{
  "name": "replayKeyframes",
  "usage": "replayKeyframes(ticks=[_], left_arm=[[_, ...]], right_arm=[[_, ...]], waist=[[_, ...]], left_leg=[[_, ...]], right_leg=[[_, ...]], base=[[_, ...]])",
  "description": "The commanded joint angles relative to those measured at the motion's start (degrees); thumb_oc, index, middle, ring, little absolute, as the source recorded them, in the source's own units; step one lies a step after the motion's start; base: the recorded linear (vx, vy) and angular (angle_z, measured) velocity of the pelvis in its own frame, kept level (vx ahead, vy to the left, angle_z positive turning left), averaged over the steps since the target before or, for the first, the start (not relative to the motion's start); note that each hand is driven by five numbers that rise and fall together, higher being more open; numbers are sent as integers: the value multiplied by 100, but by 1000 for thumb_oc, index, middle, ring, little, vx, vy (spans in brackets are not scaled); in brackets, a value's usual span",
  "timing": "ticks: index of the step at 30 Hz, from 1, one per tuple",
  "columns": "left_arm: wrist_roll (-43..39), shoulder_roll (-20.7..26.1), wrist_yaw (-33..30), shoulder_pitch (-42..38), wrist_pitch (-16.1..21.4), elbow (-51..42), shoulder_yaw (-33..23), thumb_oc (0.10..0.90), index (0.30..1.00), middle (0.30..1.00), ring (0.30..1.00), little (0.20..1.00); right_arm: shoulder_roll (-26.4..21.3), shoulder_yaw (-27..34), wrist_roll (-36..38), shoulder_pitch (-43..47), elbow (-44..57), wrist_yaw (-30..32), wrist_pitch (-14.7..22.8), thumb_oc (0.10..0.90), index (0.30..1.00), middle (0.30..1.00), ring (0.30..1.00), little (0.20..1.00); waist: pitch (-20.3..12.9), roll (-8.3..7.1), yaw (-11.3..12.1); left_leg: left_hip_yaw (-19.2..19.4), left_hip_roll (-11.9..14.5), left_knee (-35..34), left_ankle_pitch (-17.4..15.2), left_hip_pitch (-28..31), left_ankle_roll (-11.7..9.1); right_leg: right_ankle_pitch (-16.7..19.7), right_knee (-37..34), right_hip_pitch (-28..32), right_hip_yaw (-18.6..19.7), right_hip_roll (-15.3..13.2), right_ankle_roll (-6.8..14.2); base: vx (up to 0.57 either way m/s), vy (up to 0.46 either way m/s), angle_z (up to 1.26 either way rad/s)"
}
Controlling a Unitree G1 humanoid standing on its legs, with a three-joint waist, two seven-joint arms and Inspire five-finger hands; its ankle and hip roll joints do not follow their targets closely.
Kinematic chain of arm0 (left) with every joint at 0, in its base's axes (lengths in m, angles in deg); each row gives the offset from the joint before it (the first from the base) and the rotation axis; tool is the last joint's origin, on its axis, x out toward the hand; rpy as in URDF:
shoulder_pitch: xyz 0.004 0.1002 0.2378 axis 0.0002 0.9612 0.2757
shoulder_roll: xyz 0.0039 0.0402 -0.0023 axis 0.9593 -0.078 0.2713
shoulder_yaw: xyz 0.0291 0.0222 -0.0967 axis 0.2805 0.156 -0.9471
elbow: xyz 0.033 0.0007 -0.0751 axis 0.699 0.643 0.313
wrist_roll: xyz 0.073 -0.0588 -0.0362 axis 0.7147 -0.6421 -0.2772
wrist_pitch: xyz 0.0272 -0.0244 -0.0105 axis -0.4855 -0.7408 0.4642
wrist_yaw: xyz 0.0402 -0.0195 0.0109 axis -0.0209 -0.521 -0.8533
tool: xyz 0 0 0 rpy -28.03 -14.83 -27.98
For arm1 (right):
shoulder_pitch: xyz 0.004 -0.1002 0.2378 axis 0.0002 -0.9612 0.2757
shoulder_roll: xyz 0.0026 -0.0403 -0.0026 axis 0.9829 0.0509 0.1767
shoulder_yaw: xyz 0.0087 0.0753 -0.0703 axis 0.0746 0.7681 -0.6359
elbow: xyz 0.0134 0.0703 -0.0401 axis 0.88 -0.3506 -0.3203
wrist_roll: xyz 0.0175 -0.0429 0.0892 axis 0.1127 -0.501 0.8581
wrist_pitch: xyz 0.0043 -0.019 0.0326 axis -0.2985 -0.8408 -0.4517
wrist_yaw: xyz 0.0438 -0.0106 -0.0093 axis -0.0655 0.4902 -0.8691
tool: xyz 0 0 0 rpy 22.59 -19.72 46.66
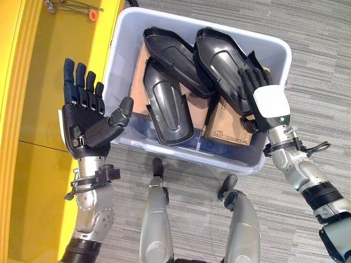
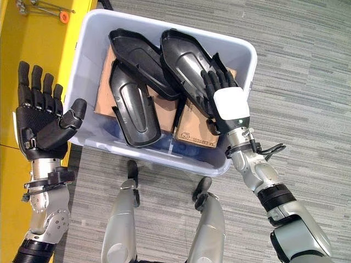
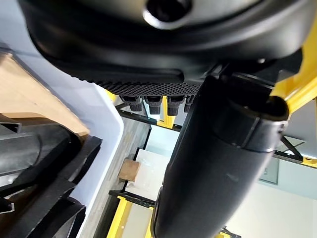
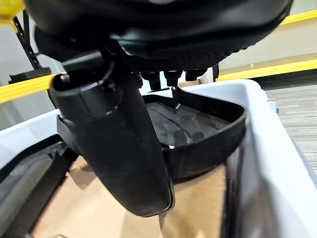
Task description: Move parts from the plastic box to the shelf.
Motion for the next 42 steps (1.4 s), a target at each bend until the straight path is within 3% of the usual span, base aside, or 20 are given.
replayKeyframes(ticks=[1,3,13,22,24,27,28,31,32,34,36,42], left_arm=[[94,-1,360,-211,681,-679,-281,900,1000,1000,1000,1000],[157,16,487,-170,640,-691,-305,900,1000,1000,1000,1000],[50,208,590,57,584,-729,-471,900,1000,1000,1000,1000],[167,371,505,59,593,-671,-463,900,1000,1000,1000,1000],[301,382,471,7,553,-627,-430,900,1000,1000,1000,1000],[272,402,502,-3,580,-557,-417,900,1000,1000,1000,1000],[238,384,565,37,619,-494,-388,900,1000,1000,1000,1000],[238,400,627,-41,665,-447,-374,900,1000,1000,1000,1000],[217,398,664,-17,683,-405,-341,900,1000,1000,1000,1000],[184,410,727,-99,694,-395,-338,900,1000,1000,1000,1000],[163,390,850,-53,736,-360,-294,900,1000,1000,1000,1000],[-144,391,1226,-9,805,-332,-375,900,1000,1000,1000,1000]], right_arm=[[-315,-38,165,493,195,198,140,900,1000,1000,1000,1000],[-351,-31,64,388,318,0,324,900,1000,1000,1000,1000],[-627,-76,-304,-173,1065,-760,538,900,1000,1000,1000,1000],[-868,-234,-465,-45,1213,-731,484,900,1000,1000,1000,1000],[-869,-405,-548,145,1192,-823,232,900,1000,1000,1000,1000],[-893,-498,-542,284,1008,-732,-8,900,1000,1000,1000,1000],[-884,-569,-550,300,841,-575,-74,900,1000,1000,1000,1000],[-891,-581,-576,458,651,-361,-219,900,1000,1000,1000,1000],[-875,-587,-631,483,550,-213,-318,900,1000,1000,1000,1000],[-887,-559,-588,583,463,-119,-449,900,1000,1000,1000,1000],[-860,-572,-563,639,309,-60,-515,900,1000,1000,1000,1000],[-970,-473,-555,817,204,-5,-443,900,1000,1000,1000,1000]], waist=[[-93,29,5],[-93,-26,-13],[-93,-232,-90],[-93,-440,-78],[-93,-493,-55],[-93,-501,-39],[-93,-489,-33],[-93,-480,-23],[-93,-466,-23],[-93,-469,-19],[-93,-433,-23],[-93,-304,-33]], left_leg=[[-103,-83,112,-471,-44,276],[-96,-73,131,-476,-61,264],[-33,24,266,-504,-95,258],[-95,110,505,-542,-401,262],[-144,137,620,-538,-618,262],[-196,148,686,-522,-803,263],[-258,135,775,-674,-773,224],[-273,139,802,-523,-1042,270],[-322,128,853,-664,-977,223],[-307,139,829,-513,-1156,266],[-339,129,898,-680,-1062,215],[-336,111,920,-667,-1128,215]], right_leg=[[108,-546,158,-7,268,189],[121,-592,180,-25,299,191],[108,-559,237,-59,403,189],[100,-449,81,-161,528,148],[72,-325,-89,-208,582,106],[62,-244,-247,-255,598,73],[-68,-129,-227,-222,596,118],[59,-129,-463,-290,608,38],[-60,-55,-411,-260,605,97],[67,-111,-562,-313,616,29],[-75,-38,-492,-264,618,84],[-77,-14,-604,-231,590,58]], base=[[-5,-42,3],[1,-24,1],[13,-14,-2],[14,-65,-2],[24,-87,-4],[23,-49,4],[49,-34,0],[-5,-40,-2],[-73,-42,-2],[-42,-45,-1],[50,-31,-3],[2,5,-2]])
